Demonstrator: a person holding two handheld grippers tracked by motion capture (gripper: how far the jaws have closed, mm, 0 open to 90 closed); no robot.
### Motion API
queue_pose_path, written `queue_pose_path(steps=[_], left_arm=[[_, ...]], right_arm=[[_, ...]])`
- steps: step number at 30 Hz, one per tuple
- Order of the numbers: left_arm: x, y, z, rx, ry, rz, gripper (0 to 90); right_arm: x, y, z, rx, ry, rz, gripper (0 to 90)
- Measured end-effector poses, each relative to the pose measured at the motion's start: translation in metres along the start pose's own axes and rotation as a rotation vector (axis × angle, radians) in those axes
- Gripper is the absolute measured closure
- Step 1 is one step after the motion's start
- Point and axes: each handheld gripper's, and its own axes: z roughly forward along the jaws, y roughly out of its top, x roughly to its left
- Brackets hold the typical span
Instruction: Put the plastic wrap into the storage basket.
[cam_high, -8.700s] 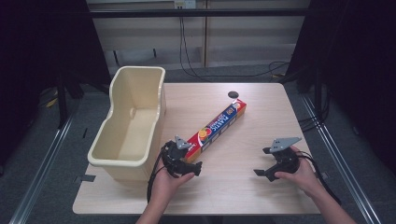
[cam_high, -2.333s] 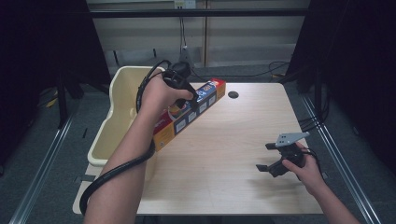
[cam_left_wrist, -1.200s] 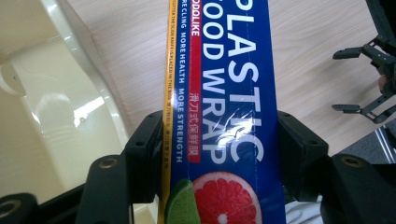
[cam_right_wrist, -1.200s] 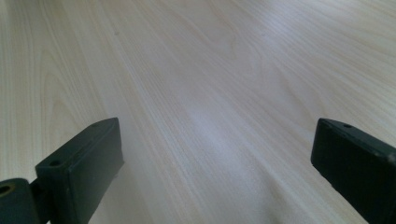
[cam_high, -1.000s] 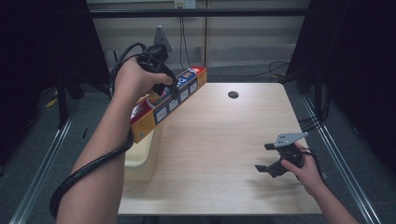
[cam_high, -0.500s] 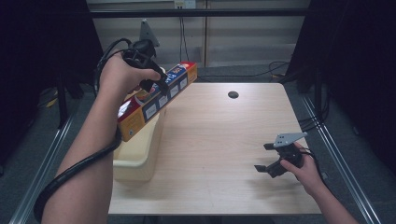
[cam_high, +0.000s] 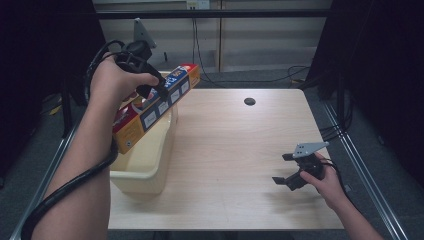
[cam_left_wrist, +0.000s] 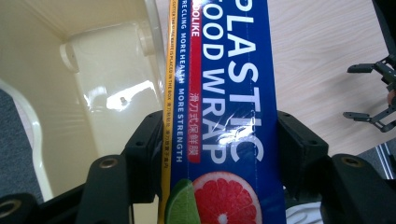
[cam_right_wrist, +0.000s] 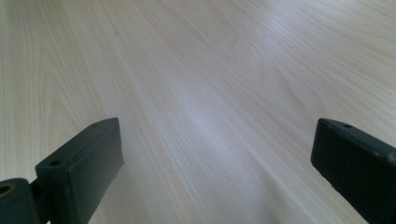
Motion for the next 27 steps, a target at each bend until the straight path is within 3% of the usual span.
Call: queue_pose_path(steps=[25, 27], left_arm=[[0.031, -0.025, -0.008, -0.013, 0.048, -0.105, 41.1], [0.033, -0.026, -0.008, -0.01, 0.044, -0.098, 41.0]], right_arm=[[0.001, 0.005, 0.004, 0.003, 0.008, -0.013, 2.0], [0.001, 0.005, 0.004, 0.004, 0.013, -0.015, 2.0]])
